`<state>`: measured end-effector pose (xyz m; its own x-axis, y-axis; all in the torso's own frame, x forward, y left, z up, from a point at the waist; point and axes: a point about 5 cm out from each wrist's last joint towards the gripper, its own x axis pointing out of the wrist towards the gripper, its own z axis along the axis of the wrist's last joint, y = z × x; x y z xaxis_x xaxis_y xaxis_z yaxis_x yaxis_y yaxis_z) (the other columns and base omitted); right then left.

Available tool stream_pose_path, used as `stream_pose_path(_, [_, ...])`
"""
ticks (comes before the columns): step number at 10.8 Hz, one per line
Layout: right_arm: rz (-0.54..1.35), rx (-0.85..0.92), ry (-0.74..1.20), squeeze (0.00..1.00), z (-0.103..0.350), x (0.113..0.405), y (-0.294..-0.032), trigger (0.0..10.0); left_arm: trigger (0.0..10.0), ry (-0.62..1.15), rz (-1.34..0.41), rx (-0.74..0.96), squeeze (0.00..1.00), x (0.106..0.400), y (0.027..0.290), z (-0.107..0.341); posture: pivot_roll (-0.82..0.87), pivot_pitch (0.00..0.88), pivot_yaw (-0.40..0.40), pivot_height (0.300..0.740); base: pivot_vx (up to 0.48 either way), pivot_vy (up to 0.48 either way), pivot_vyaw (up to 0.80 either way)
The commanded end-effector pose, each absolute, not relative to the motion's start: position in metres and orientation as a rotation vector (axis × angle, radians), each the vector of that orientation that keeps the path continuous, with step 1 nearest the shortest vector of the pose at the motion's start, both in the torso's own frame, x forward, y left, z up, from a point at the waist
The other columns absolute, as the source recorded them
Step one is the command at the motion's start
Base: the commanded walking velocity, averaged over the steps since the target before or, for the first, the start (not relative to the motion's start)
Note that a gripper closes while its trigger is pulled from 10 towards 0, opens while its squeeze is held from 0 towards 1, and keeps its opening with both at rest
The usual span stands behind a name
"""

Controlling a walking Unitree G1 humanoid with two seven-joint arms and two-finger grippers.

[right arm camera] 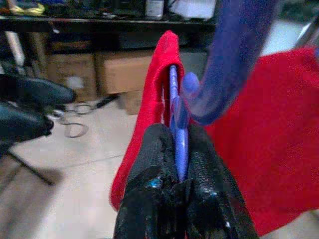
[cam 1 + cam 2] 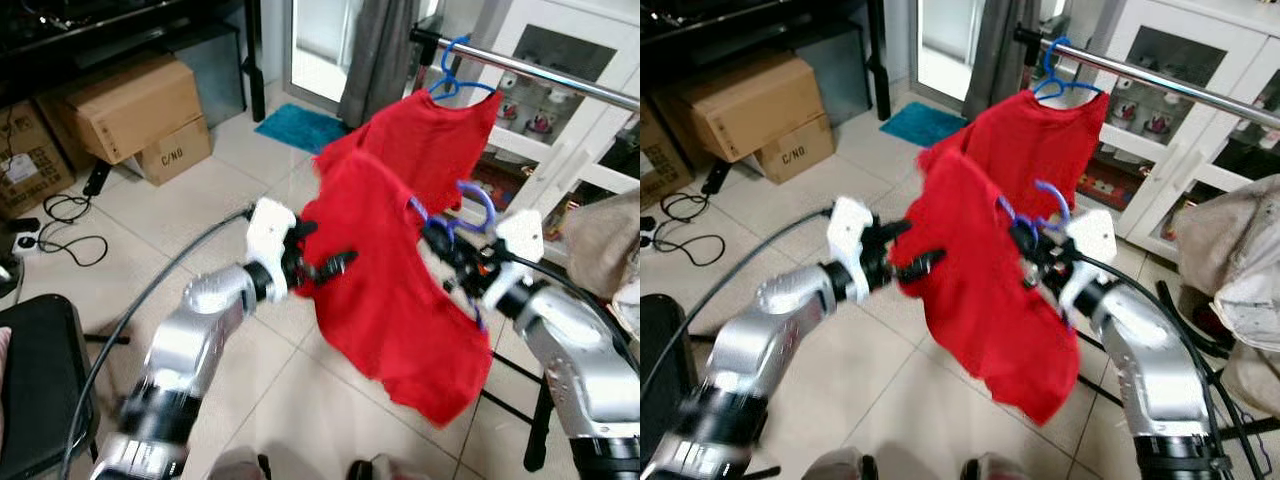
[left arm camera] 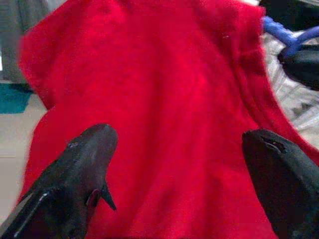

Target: Hang hanger

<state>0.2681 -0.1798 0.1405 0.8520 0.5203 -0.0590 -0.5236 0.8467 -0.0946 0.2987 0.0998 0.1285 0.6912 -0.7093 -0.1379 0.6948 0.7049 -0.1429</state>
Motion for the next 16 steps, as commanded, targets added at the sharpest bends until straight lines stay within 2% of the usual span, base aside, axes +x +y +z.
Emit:
stream_pose_path(1, [0.523,-0.187,-0.026,0.0,0.153,0.269,-0.173,0.0,10.0,0.183,-0.797,-0.124,0.0,0.306,0.098,0.13,-0.02,0.0,-0.036,0.74,0.0,0.0,0.0])
stream_pose_path(3, [0.535,-0.271,-0.013,0.0,0.153,0.268,-0.163,0.0,10.0,0.177,-0.864,-0.12,0.0,0.313,0.089,0.132,-0.03,0.0,-0.033,0.74,0.0,0.0,0.0])
stream_pose_path(4, [0.559,-0.357,-0.012,0.0,0.154,0.272,-0.152,0.0,10.0,0.162,-0.983,-0.156,0.0,0.318,0.074,0.14,-0.03,0.0,-0.02,0.74,0.0,0.0,0.0])
stream_pose_path(7, [0.568,-0.425,-0.008,0.0,0.151,0.276,-0.141,0.0,10.0,0.198,-1.09,-0.126,0.0,0.324,0.052,0.138,-0.05,0.0,0.001,0.74,0.0,0.0,0.0])
stream_pose_path(11, [0.56,-0.432,-0.017,0.0,0.152,0.276,-0.138,0.0,10.0,0.252,-0.999,-0.084,0.0,0.337,0.06,0.126,-0.07,0.0,0.035,0.74,0.0,0.0,0.0])
stream_pose_path(12, [0.569,-0.433,-0.023,0.0,0.153,0.276,-0.137,0.0,4.5,0.242,-0.991,-0.117,0.0,0.34,0.061,0.129,-0.08,0.0,0.039,0.74,0.0,0.0,0.0])
stream_pose_path(13, [0.575,-0.438,-0.023,0.0,0.154,0.275,-0.136,0.0,0.7,0.244,-0.98,-0.126,0.0,0.343,0.061,0.13,-0.09,0.0,0.044,0.74,0.0,0.0,0.0])
stream_pose_path(14, [0.58,-0.44,-0.026,0.0,0.156,0.275,-0.136,0.0,0.0,0.26,-0.932,-0.118,0.0,0.349,0.063,0.128,-0.1,0.0,0.049,0.74,0.0,0.0,0.0])
stream_pose_path(16, [0.583,-0.441,-0.026,0.0,0.157,0.273,-0.136,0.0,0.0,0.256,-0.906,-0.14,0.0,0.352,0.065,0.127,-0.11,0.0,0.059,0.74,0.0,0.0,0.0])
